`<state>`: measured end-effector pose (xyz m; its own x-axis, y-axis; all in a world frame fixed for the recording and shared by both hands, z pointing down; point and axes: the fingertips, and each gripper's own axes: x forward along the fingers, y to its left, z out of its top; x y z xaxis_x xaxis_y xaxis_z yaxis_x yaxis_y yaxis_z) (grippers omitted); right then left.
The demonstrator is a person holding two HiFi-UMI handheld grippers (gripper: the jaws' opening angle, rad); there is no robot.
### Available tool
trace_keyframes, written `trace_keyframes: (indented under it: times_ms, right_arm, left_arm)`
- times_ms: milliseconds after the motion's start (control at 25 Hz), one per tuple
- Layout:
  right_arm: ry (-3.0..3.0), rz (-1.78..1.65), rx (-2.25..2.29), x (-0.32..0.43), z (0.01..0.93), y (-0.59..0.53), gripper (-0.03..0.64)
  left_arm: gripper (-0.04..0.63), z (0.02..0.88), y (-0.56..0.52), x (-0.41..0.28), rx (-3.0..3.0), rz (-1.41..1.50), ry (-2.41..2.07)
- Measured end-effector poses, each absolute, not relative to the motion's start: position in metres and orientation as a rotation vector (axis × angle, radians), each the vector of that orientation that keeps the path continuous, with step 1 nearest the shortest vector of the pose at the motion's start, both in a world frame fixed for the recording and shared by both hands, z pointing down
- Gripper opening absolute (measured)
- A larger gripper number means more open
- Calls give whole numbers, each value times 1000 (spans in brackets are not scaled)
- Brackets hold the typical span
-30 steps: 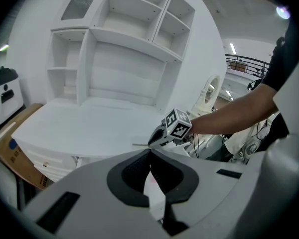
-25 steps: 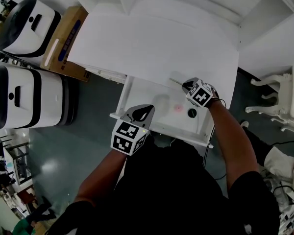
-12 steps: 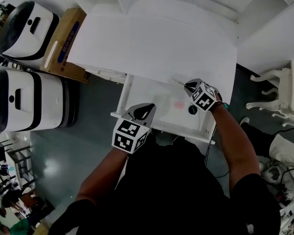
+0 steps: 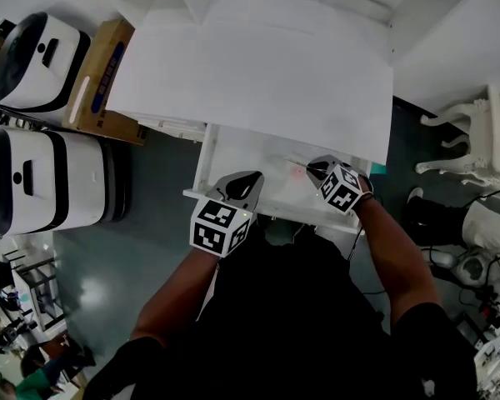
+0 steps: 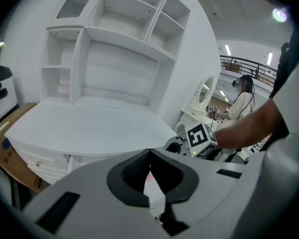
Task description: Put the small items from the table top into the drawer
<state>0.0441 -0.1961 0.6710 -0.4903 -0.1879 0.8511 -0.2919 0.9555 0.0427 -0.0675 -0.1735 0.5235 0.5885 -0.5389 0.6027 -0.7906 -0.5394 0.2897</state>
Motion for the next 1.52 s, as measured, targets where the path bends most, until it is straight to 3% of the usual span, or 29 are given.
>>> trace_keyframes:
  times_ms: [720, 1520]
  right_arm:
    - [-1910, 214, 188, 67, 782, -117, 44]
    - [-1838, 169, 134, 67, 816, -114, 46]
  left_arm:
    - [3, 545, -157, -62, 2232, 656, -1014]
    - [3, 562, -142, -71, 2159, 721, -1030]
